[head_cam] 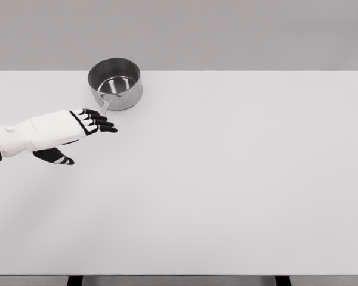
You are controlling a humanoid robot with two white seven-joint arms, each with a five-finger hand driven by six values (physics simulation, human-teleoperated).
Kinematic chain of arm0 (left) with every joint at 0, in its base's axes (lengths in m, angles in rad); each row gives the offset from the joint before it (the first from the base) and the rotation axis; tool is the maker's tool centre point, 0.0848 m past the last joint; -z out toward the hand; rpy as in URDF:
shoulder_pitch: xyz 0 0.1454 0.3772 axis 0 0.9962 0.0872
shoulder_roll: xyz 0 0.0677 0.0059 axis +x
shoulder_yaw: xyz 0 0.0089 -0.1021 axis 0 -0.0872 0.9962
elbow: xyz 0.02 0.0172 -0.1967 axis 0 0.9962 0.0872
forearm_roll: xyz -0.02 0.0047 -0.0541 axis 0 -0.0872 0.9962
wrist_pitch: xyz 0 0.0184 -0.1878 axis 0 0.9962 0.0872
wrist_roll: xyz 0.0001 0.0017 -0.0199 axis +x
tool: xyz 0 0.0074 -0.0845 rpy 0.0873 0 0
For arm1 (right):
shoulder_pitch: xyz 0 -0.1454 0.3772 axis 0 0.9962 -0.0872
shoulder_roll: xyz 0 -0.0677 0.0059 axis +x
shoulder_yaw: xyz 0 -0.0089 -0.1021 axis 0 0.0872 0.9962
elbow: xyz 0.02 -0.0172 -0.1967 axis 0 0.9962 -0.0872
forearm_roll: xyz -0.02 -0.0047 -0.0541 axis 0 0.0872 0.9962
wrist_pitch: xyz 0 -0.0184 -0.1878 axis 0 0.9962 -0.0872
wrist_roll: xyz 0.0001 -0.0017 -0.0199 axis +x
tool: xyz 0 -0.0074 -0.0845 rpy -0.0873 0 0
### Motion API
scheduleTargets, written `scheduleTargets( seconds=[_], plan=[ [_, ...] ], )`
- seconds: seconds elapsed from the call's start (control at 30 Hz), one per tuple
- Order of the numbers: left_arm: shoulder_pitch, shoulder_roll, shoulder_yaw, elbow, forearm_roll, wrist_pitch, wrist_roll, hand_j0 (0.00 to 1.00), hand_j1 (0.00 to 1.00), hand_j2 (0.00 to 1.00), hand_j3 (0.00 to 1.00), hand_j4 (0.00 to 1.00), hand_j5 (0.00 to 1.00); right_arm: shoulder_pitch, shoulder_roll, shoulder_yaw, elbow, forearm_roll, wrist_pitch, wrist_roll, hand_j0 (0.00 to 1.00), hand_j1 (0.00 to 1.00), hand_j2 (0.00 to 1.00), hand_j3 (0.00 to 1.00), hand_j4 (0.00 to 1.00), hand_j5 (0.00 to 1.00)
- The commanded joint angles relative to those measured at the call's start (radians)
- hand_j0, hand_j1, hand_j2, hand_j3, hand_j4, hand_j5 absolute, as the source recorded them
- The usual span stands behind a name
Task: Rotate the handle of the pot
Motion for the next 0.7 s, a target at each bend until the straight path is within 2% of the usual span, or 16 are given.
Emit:
scheduleTargets(
  seconds=[0.0,0.07,0.13,0.2,0.27,0.3,0.37,0.43,0.53,0.6,0.63,0.67],
  plan=[
    [0.000,-0.020,-0.010,-0.002,-0.001,0.003,-0.001,1.00,1.00,1.00,1.00,1.00,1.00,0.000,0.000,0.000,0.000,-0.001,-0.002,0.001,1.00,1.00,1.00,1.00,1.00,1.00],
    [-0.008,-0.021,-0.010,-0.002,-0.001,0.006,-0.002,1.00,1.00,1.00,1.00,1.00,1.00,0.008,0.000,0.002,0.000,0.000,0.001,-0.004,1.00,1.00,1.00,1.00,1.00,1.00],
    [-0.043,-0.026,-0.009,0.021,0.001,0.009,-0.004,1.00,1.00,1.00,1.00,1.00,1.00,0.006,0.000,0.002,-0.001,0.000,0.001,-0.002,1.00,1.00,1.00,1.00,1.00,1.00],
    [-0.116,-0.101,-0.010,0.094,0.001,0.014,-0.027,1.00,1.00,1.00,1.00,1.00,1.00,0.008,0.000,0.002,-0.001,0.000,0.001,-0.002,1.00,1.00,1.00,1.00,1.00,1.00],
    [-0.208,-0.201,-0.014,0.226,-0.001,0.034,-0.027,1.00,1.00,1.00,1.00,1.00,1.00,0.008,0.000,0.002,-0.001,0.000,0.001,-0.002,1.00,1.00,1.00,1.00,1.00,1.00],
    [-0.271,-0.239,-0.040,0.304,-0.002,0.037,-0.027,1.00,1.00,1.00,1.00,1.00,1.00,0.008,0.000,0.002,-0.001,0.000,0.001,-0.002,1.00,1.00,1.00,1.00,1.00,1.00],
    [-0.365,-0.276,-0.109,0.410,-0.001,0.048,-0.027,1.00,1.00,1.00,1.00,1.00,1.00,0.008,0.000,0.002,-0.001,0.000,0.001,-0.002,1.00,1.00,1.00,1.00,1.00,1.00],
    [-0.383,-0.345,-0.116,0.461,0.001,0.055,-0.027,1.00,1.00,1.00,1.00,1.00,1.00,0.008,0.000,0.002,-0.001,0.000,0.001,-0.002,1.00,1.00,1.00,1.00,1.00,1.00],
    [-0.463,-0.382,-0.248,0.461,0.004,0.175,-0.027,1.00,1.00,1.00,1.00,1.00,1.00,0.008,0.000,0.002,0.000,0.000,0.003,-0.002,1.00,1.00,1.00,1.00,1.00,1.00],
    [-0.485,-0.344,-0.276,0.472,0.048,0.129,-0.027,1.00,1.00,1.00,1.00,1.00,1.00,0.008,0.000,0.002,-0.001,0.000,0.001,-0.002,1.00,1.00,1.00,1.00,1.00,1.00],
    [-0.488,-0.365,-0.287,0.538,0.047,0.132,-0.027,1.00,1.00,1.00,1.00,1.00,1.00,0.008,0.000,0.002,-0.001,0.000,0.003,-0.002,1.00,1.00,1.00,1.00,1.00,1.00],
    [-0.495,-0.394,-0.287,0.559,0.045,0.135,-0.027,1.00,1.00,1.00,1.00,1.00,1.00,0.008,0.000,0.002,-0.001,0.000,0.003,-0.002,1.00,1.00,1.00,1.00,1.00,1.00]
  ],
)
